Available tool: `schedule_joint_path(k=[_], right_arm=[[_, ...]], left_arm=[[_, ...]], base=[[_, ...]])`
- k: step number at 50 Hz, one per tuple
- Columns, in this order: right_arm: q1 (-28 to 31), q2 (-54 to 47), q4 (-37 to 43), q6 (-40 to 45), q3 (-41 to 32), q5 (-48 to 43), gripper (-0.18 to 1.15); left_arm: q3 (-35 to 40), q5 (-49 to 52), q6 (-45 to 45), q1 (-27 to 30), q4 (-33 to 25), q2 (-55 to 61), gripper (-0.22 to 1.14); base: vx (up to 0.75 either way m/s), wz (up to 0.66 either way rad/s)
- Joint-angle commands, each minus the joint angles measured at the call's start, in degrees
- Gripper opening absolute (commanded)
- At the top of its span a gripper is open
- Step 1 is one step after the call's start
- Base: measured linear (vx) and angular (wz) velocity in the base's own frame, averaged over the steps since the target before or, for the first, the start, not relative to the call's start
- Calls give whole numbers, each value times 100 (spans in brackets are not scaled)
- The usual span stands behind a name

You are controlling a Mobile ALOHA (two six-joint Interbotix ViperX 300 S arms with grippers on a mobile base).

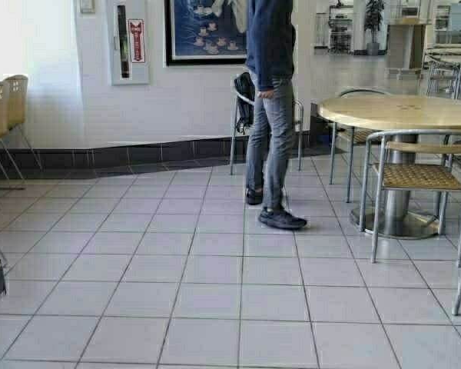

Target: Push the chairs under the table

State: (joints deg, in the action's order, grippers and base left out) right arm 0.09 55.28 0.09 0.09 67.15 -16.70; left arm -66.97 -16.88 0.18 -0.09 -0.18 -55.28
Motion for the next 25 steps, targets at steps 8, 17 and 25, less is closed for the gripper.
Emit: schedule_joint_path(k=[8, 17, 25], right_arm=[[35, 53, 0, 114, -62, 202, 4], [35, 62, 0, 114, -62, 220, 4], [35, 62, 0, 123, -53, 220, 4]], left_arm=[[105, 132, -35, -18, 0, 167, 3], [158, 132, -18, -18, 0, 378, 3], [158, 123, -9, -18, 9, 483, 4]], base=[[0, 0], [1, 0], [7, 0]])
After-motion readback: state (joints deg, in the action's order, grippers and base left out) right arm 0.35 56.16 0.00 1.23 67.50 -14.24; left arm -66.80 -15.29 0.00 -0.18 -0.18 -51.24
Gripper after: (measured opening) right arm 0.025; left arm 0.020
